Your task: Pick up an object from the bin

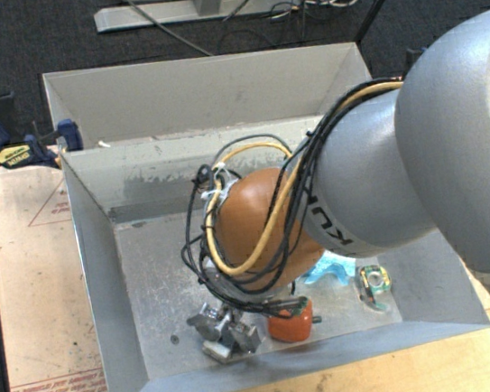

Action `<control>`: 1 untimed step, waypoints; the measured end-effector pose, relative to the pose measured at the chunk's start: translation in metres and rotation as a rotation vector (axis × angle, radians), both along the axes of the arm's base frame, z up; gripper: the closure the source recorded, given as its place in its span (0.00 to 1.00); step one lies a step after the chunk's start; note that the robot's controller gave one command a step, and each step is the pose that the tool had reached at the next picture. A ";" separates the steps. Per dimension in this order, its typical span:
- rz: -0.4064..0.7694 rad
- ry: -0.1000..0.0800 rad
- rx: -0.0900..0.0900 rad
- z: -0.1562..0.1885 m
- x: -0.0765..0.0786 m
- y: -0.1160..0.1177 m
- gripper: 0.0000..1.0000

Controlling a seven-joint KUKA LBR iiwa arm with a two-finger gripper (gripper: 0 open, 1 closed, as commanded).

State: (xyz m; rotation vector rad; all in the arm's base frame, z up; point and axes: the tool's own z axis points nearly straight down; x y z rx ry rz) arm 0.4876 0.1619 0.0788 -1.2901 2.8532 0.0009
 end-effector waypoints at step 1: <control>-0.001 0.002 -0.001 0.001 0.000 0.000 1.00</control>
Offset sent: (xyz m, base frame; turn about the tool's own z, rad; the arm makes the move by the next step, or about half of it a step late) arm 0.0000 0.0001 0.0013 0.0000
